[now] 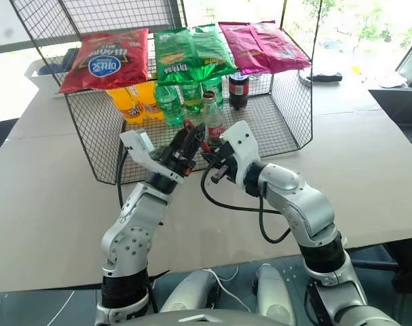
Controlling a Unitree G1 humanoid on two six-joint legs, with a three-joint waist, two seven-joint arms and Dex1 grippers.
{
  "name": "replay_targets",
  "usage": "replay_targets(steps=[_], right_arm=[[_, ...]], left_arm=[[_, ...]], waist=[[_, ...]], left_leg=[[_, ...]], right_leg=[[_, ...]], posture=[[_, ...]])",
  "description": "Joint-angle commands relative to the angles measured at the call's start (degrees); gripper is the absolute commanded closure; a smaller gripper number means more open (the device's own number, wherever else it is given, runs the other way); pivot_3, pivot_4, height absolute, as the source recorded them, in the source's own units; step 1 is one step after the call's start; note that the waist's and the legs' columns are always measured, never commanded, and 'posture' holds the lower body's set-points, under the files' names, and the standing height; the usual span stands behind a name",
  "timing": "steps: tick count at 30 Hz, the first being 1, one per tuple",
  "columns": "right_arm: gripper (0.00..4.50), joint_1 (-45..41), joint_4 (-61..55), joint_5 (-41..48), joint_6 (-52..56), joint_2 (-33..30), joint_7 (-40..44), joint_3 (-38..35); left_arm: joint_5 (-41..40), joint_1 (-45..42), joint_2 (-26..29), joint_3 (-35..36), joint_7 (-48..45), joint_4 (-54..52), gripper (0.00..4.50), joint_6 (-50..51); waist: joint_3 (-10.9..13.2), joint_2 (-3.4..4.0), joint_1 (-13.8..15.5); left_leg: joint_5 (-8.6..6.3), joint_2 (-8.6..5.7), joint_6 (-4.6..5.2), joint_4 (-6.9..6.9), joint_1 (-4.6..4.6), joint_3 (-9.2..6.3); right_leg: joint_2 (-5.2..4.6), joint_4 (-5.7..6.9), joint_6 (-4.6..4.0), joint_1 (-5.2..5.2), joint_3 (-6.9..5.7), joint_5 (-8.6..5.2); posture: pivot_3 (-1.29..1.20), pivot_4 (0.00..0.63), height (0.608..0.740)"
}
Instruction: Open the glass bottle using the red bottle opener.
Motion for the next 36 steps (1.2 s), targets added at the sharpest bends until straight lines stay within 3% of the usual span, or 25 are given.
replay_targets(steps=[1,7,9,10,12,19,25,30,36], right_arm=[[4.38,-0.63,-2.27,1.35,1.25,-0.22,0.75,0.42],[4.38,-0.37,-2.02,0.91,1.75,-1.54,1.2,0.92],[4.5,-0.31,-1.98,0.93,1.25,-1.86,1.41,0.09],[4.5,-0.15,-2.08,0.86,0.88,-2.29,1.74,-0.29],[4.5,0.33,-2.2,1.03,0.46,-3.26,2.39,-1.07],[4.5,6.41,-2.05,-0.3,-1.99,-10.32,2.77,-7.18],[4.5,8.77,4.23,-8.11,-13.64,-11.05,-4.06,-13.81],[4.5,5.33,7.33,-14.8,-25.1,-6.96,-12.69,-16.65],[4.5,5.13,5.2,-16.65,-30.03,-4.32,-14.33,-16.47]], left_arm=[[-1.17,-0.32,-0.01,-0.88,-1.5,-2.65,2.36,-1.12],[-4.3,0.1,0.01,-0.52,-4.51,-3.69,2.36,-1.75],[-5.83,0.66,1.04,-0.97,-6.49,-4.97,1.32,-0.98],[-5.97,0.82,1.54,-1.17,-6.73,-5.34,1.09,-0.51],[-5.44,0.79,2.72,-1.31,-6.78,-5.54,0.09,-0.25],[-3.42,0.6,9.64,-1.07,-8.39,-7.69,0.04,0.05],[12.86,-2.44,15.83,-3.56,-9.47,-0.69,0.04,-7.87],[24.36,-8.21,14.19,-5.05,-9.05,15.65,0.04,-21.28],[28.68,-11.8,12.67,-5.6,-11.71,27.19,0.04,-31.14]], waist=[[0.0,0.0,0.0],[0.0,0.0,0.0],[0.0,0.0,-0.04],[0.01,0.01,-0.04],[0.01,0.01,-0.02],[0.01,0.0,0.19],[0.02,0.01,0.04],[0.02,0.01,0.09],[0.01,0.01,0.13]], left_leg=[[0.0,0.0,0.0,0.0,0.0,0.0],[0.0,0.0,0.0,0.0,-0.01,0.0],[0.0,0.01,0.0,-0.02,-0.01,0.0],[0.0,0.01,0.0,-0.02,-0.01,0.0],[0.0,0.01,0.0,-0.02,-0.02,0.0],[0.0,0.0,0.0,-0.02,-0.05,0.0],[0.02,0.02,-0.03,-0.07,0.01,0.07],[0.08,0.04,-0.13,-0.12,0.03,0.11],[0.08,0.02,-0.12,-0.32,-0.16,0.12]], right_leg=[[0.0,0.0,0.0,0.0,0.0,0.0],[-0.01,-0.01,0.0,0.0,0.0,0.0],[0.0,-0.01,0.0,-0.01,0.0,0.0],[0.0,-0.01,0.0,-0.01,0.0,0.0],[0.0,-0.02,0.0,-0.01,-0.01,0.0],[-0.02,-0.07,0.0,-0.01,-0.02,0.0],[0.03,-0.06,0.0,-0.01,0.05,0.0],[0.09,-0.07,0.0,-0.01,0.09,0.0],[0.04,-0.1,-0.01,-0.29,0.13,0.0]], posture=[[0.0,0.15,0.734],[0.0,0.15,0.734],[0.0,0.15,0.734],[0.0,0.15,0.734],[0.0,0.15,0.734],[0.0,0.15,0.734],[0.0,0.15,0.734],[0.0,0.15,0.734],[0.0,0.15,0.734]])
